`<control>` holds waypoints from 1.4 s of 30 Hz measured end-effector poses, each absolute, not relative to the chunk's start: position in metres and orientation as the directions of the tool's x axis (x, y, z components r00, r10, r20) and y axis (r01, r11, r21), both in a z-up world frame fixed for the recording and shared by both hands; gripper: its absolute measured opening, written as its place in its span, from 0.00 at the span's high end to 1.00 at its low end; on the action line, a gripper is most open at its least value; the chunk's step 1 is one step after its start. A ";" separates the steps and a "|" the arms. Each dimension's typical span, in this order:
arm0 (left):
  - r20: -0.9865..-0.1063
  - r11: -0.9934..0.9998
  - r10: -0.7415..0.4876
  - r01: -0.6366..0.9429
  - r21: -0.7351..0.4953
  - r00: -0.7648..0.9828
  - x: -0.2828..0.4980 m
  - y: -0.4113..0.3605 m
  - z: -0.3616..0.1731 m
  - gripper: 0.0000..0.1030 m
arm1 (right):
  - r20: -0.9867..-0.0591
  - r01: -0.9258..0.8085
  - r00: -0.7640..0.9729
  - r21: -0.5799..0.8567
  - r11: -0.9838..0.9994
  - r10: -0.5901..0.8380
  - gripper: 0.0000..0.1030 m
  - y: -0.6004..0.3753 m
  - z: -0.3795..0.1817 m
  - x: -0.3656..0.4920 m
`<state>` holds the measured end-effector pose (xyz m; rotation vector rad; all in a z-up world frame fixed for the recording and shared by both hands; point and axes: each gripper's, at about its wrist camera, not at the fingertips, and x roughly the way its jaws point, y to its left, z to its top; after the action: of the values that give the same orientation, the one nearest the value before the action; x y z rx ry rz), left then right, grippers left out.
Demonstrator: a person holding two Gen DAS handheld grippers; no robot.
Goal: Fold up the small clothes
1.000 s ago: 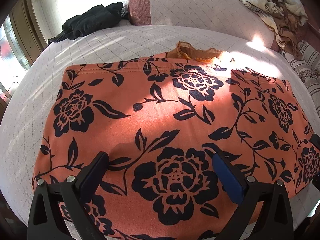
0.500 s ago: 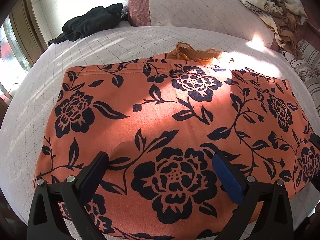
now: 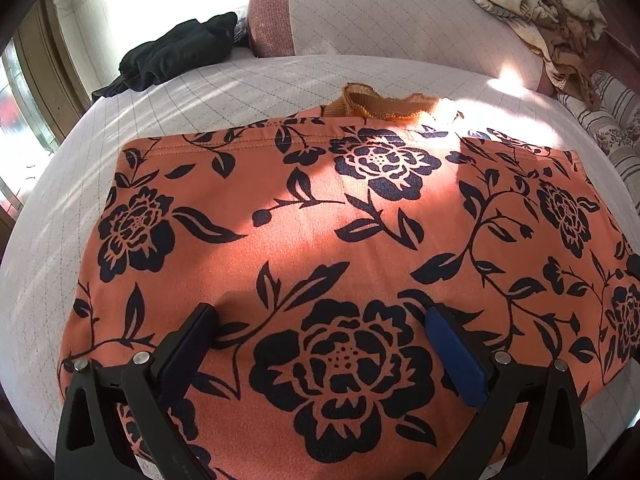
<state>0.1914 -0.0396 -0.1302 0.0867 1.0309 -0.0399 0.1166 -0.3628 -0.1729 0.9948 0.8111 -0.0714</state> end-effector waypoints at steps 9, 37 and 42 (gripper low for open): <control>-0.834 0.992 -0.009 0.107 0.060 0.551 0.190 -0.038 -0.135 0.00 | -0.671 0.410 0.689 0.671 0.618 0.272 0.42 -0.358 -0.170 0.125; -0.727 0.768 0.119 -0.527 -0.364 0.676 0.078 0.268 -0.094 0.01 | -0.767 -0.304 0.575 0.121 0.945 0.284 0.81 0.042 -0.086 0.174; -0.734 0.771 0.121 -0.529 -0.355 0.669 0.081 0.268 -0.096 0.01 | -0.720 -0.268 0.619 0.183 0.946 0.314 0.83 0.029 -0.071 0.172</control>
<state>0.0811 0.2677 -0.0964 -0.5901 0.7564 0.3910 0.1720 0.0286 -0.0707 0.0590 0.8393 0.3351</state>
